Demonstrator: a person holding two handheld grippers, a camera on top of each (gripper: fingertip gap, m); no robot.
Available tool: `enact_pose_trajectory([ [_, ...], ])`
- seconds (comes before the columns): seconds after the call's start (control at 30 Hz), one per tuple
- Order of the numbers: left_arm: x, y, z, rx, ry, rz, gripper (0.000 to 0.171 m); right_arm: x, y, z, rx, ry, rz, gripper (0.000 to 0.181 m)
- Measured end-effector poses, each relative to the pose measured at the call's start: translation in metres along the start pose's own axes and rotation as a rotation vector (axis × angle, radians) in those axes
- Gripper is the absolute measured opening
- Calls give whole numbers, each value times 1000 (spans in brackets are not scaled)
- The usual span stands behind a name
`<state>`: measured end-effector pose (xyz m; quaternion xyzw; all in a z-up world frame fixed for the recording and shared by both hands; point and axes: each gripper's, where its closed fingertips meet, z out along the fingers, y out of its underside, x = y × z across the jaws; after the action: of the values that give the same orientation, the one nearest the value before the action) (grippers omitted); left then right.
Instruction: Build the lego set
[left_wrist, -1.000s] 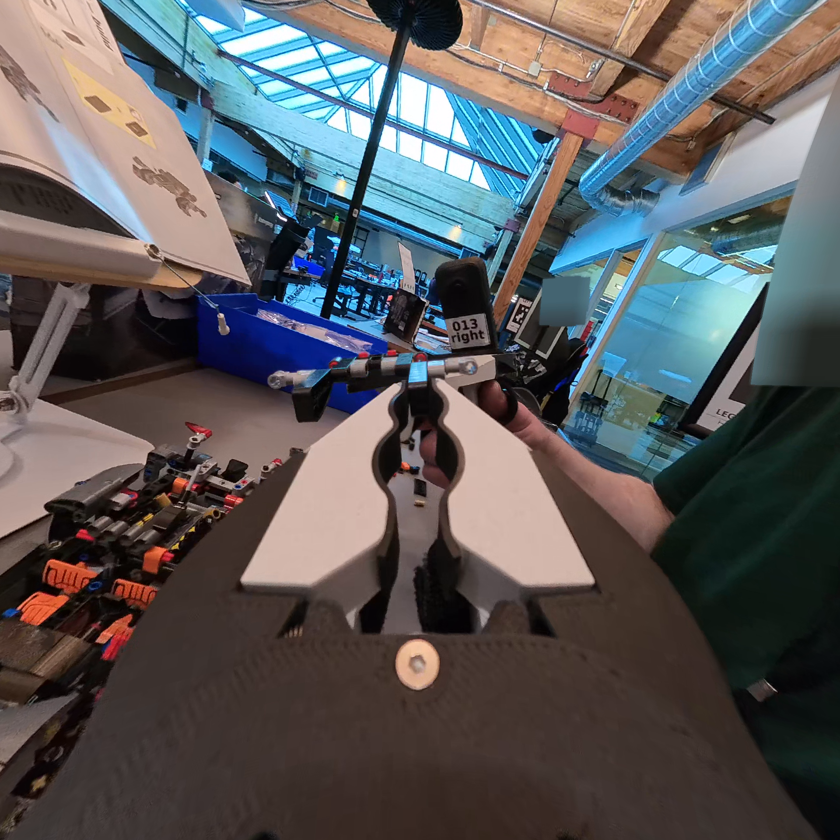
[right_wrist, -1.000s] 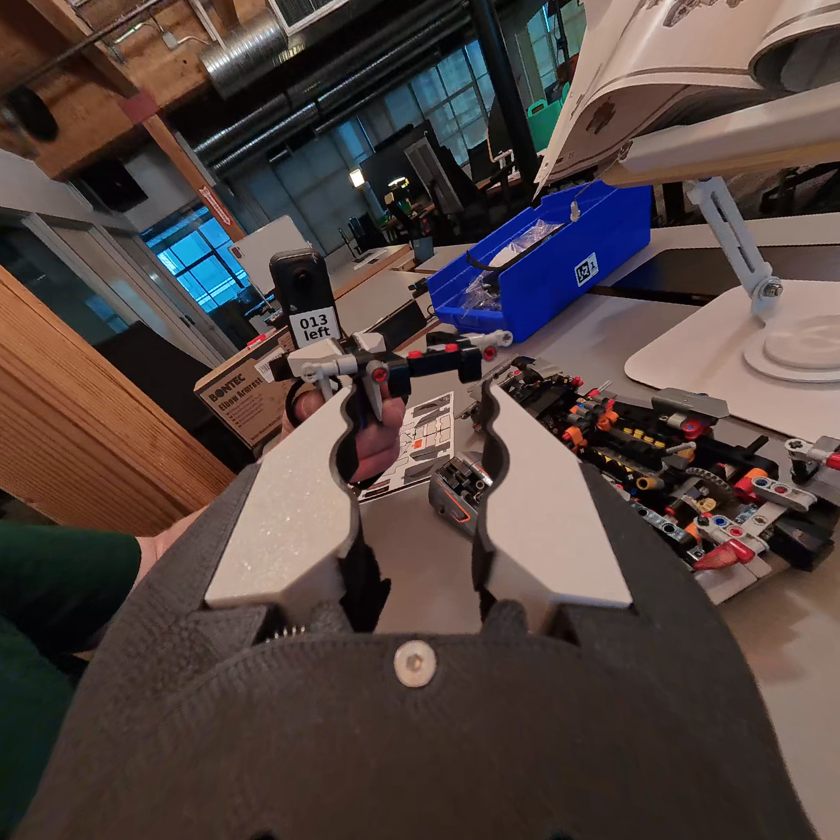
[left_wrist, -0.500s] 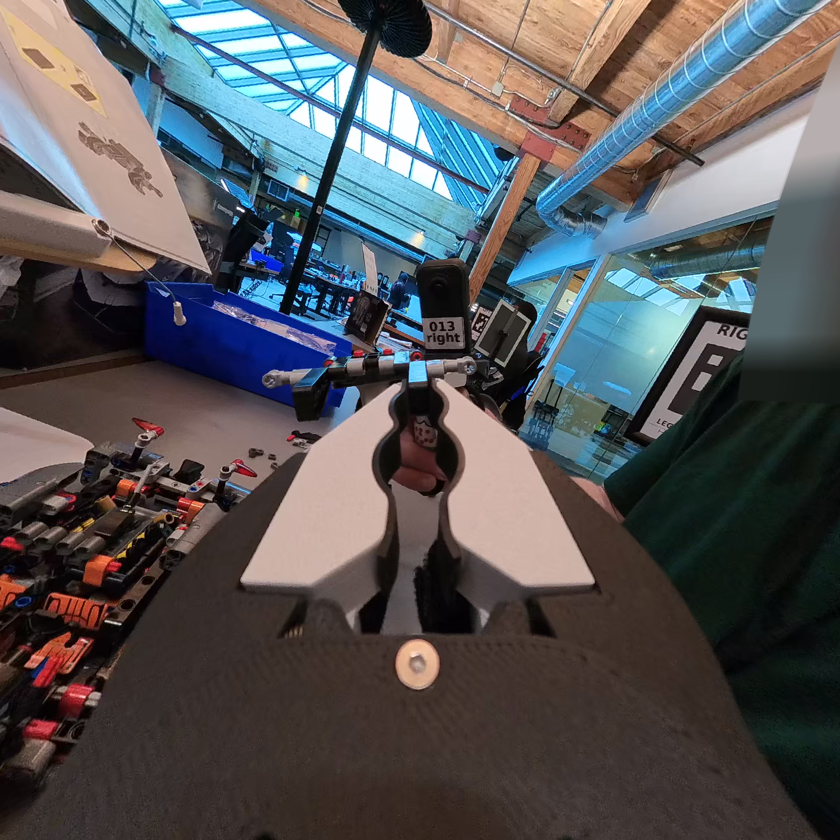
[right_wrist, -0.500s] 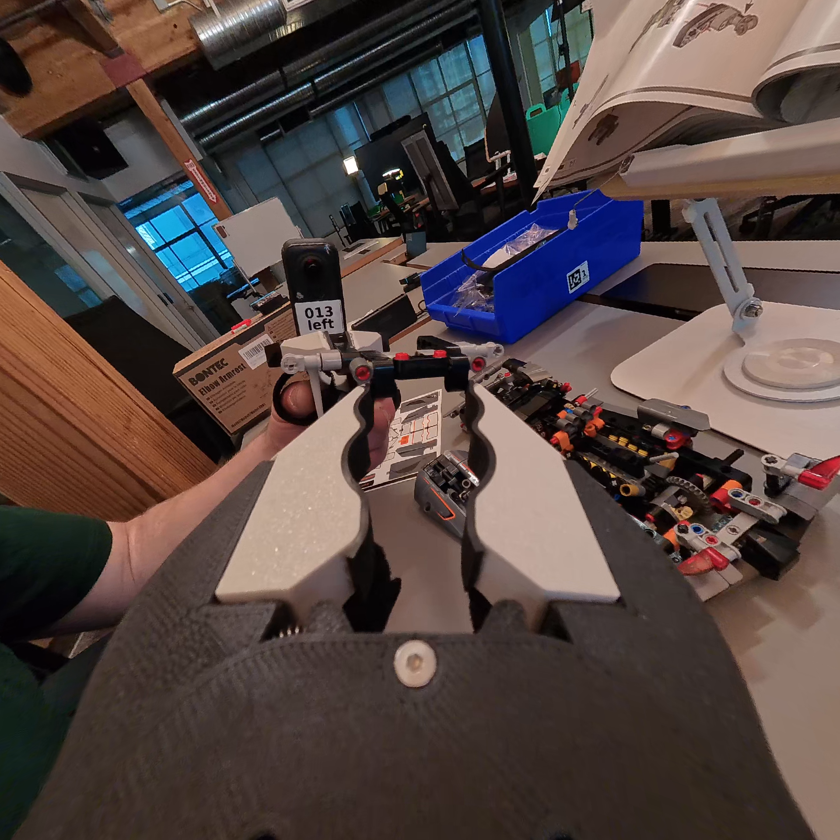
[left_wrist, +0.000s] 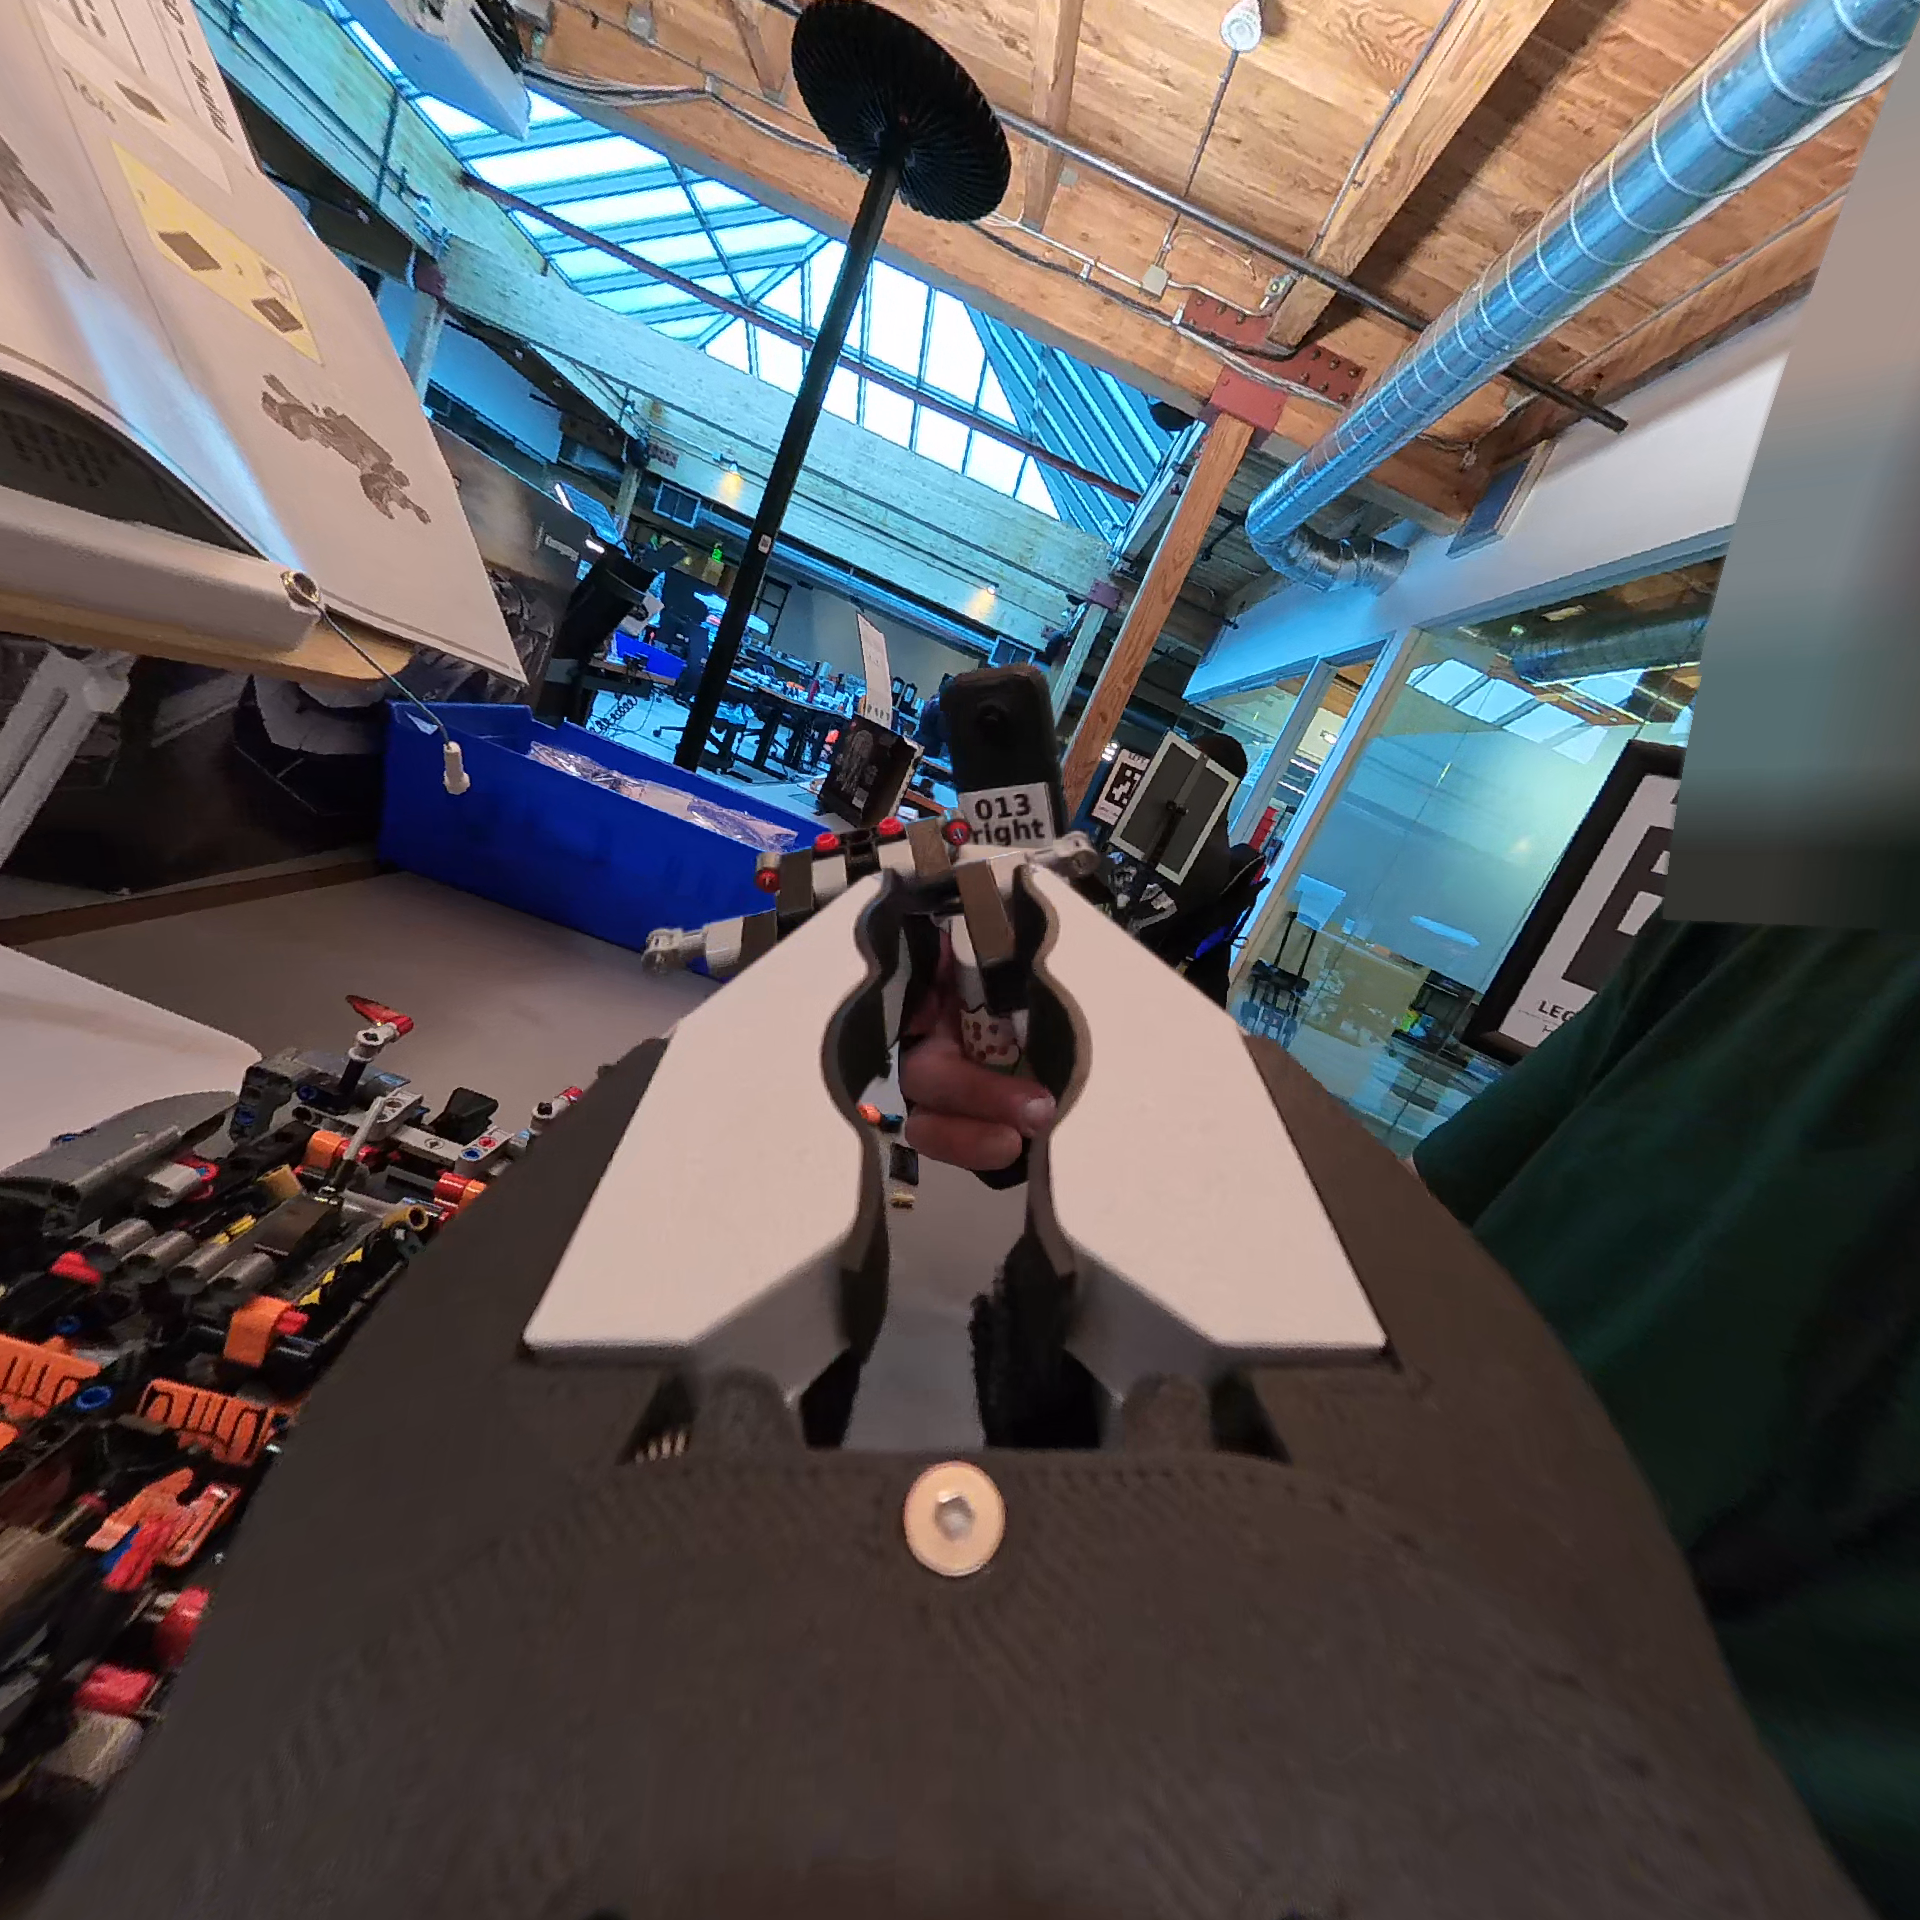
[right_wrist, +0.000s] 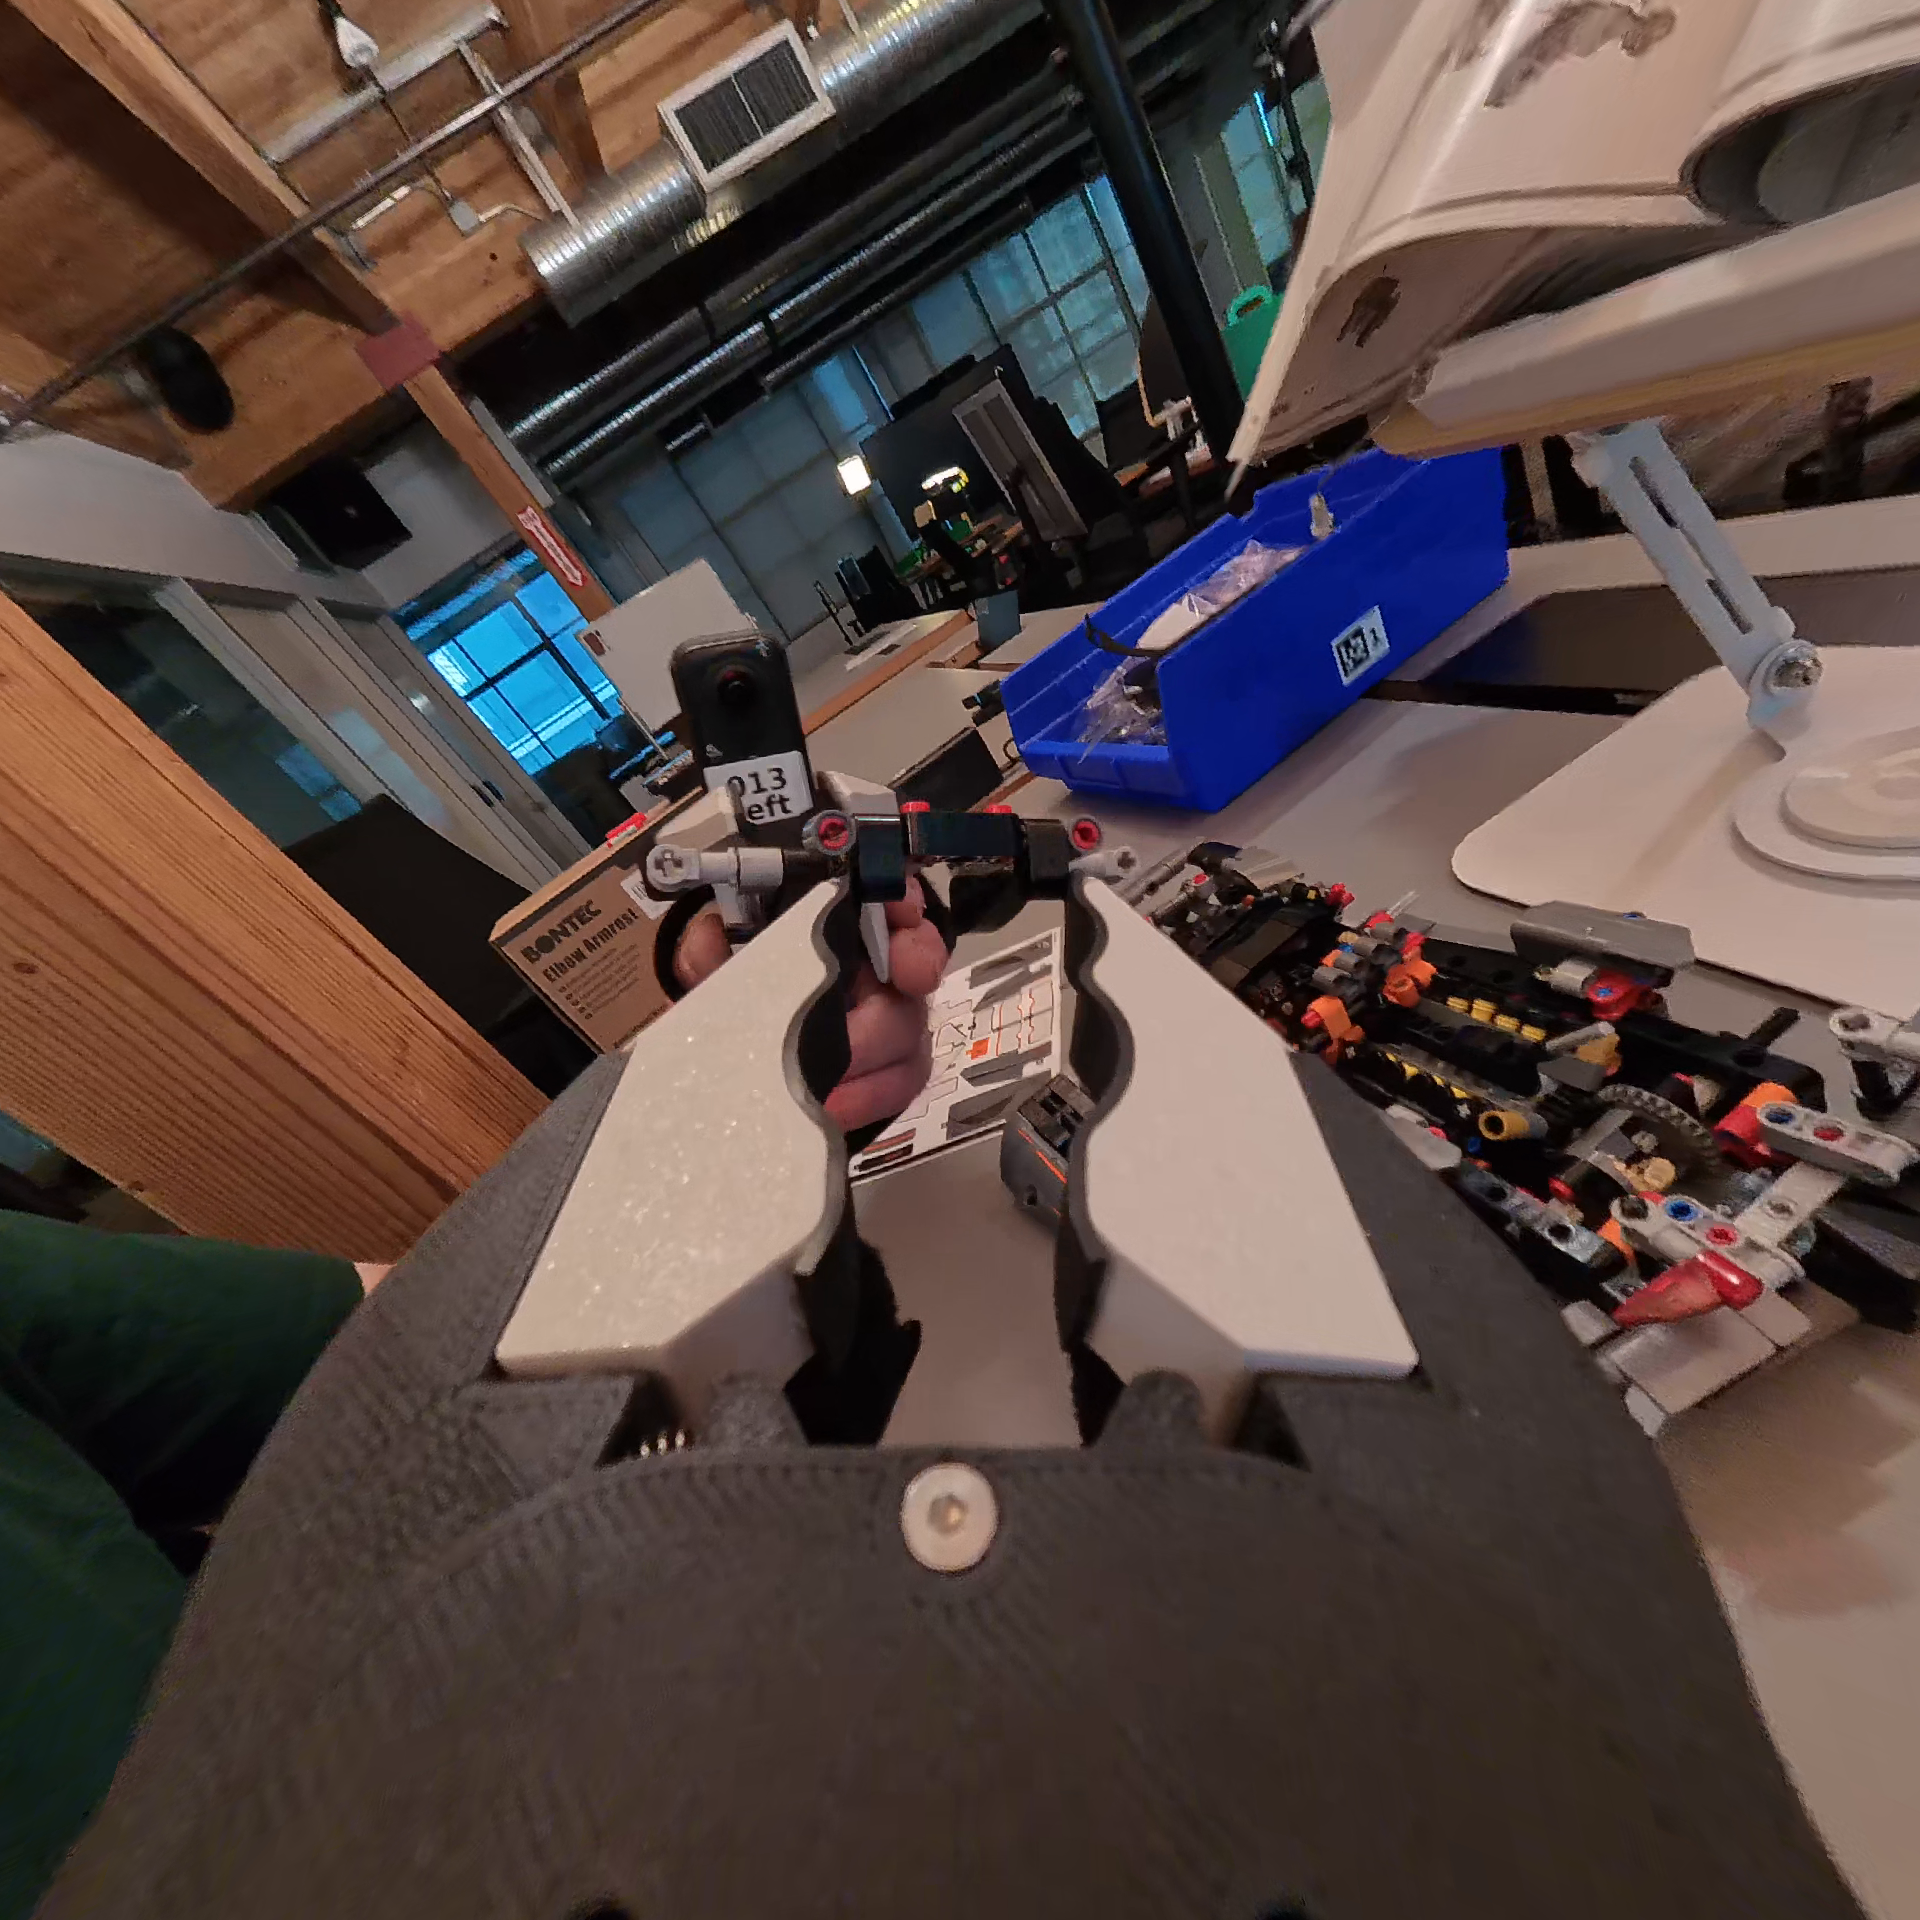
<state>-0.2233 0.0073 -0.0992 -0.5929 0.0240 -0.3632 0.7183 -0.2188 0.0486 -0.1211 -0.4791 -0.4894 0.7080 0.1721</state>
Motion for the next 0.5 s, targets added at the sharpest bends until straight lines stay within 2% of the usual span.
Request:
enact_pose_trajectory([
  [0.23, -3, 1, -1, -9, -20, 12, 19, 4, -2, -3, 35, -24, 71, 37],
  [0.5, -15, -7, -10, 31, -76, 18, 18, 4, -23, -11, 142, -60, 115, 37],
])
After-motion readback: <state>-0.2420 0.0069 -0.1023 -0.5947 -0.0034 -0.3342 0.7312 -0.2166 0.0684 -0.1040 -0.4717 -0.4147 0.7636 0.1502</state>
